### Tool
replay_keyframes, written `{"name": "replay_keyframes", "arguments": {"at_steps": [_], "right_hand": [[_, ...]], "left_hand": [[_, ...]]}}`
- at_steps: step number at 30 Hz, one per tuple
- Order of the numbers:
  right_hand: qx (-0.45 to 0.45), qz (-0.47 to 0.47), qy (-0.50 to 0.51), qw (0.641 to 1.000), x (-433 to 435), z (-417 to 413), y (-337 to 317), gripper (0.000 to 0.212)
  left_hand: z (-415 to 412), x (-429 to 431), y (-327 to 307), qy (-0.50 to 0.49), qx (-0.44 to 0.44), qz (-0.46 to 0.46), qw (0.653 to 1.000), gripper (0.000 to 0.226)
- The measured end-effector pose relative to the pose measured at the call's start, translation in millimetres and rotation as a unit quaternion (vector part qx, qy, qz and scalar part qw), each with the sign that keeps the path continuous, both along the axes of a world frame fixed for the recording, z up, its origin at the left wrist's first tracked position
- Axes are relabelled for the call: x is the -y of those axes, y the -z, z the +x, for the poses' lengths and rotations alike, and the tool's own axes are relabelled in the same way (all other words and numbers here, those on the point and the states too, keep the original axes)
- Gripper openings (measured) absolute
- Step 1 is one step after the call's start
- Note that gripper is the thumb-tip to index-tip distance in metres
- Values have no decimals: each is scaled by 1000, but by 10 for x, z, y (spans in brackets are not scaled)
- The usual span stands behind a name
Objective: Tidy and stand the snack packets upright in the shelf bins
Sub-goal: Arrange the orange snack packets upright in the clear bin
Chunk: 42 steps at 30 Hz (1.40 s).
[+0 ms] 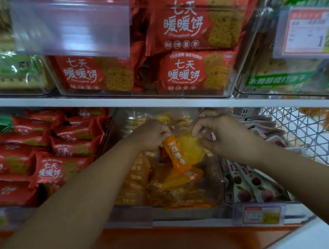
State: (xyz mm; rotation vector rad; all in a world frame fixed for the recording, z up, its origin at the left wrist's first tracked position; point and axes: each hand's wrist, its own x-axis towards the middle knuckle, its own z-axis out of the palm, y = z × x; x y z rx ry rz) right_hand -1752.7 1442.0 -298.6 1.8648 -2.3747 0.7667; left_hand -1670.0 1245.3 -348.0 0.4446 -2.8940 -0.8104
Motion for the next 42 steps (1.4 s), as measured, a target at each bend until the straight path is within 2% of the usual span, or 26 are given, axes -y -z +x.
{"name": "replay_keyframes", "arguments": {"at_steps": [5,8,13,16,19,20,22,25,29,33,36,40,42], "right_hand": [[-98,15,-14,995,195,-39,71,24],[-125,43,-37,991,346,-65,148,26],[-148,111,-69,980,581,-70,244,14],[-131,83,-61,986,545,-72,245,7],[-101,50,-61,992,314,-41,195,18],[-90,69,-77,991,235,6,167,19],[-36,168,-114,978,152,138,129,25],[1,312,-136,940,253,294,122,50],[-36,406,-139,903,541,314,146,77],[-11,466,-134,874,682,288,238,84],[-29,447,-136,884,645,311,240,78],[-82,350,-131,924,446,281,53,39],[-109,275,-78,952,312,189,-121,29]], "left_hand": [[10,23,-39,7,23,54,998,14],[31,41,-71,22,50,57,997,22],[54,5,12,22,16,12,1000,34],[25,-18,117,-4,-7,-62,998,34],[27,-38,142,-16,-21,-75,997,30],[27,-37,137,-20,-27,-73,997,29],[30,-52,106,-24,-38,-72,996,22],[42,-78,60,-21,-43,-77,996,14],[67,-65,53,-26,-52,-63,996,17],[75,-49,62,-28,-56,-59,996,22],[73,-44,66,-33,-53,-55,997,25],[61,-36,72,-32,-42,-63,997,24],[58,-34,63,-31,-39,-59,997,23]]}}
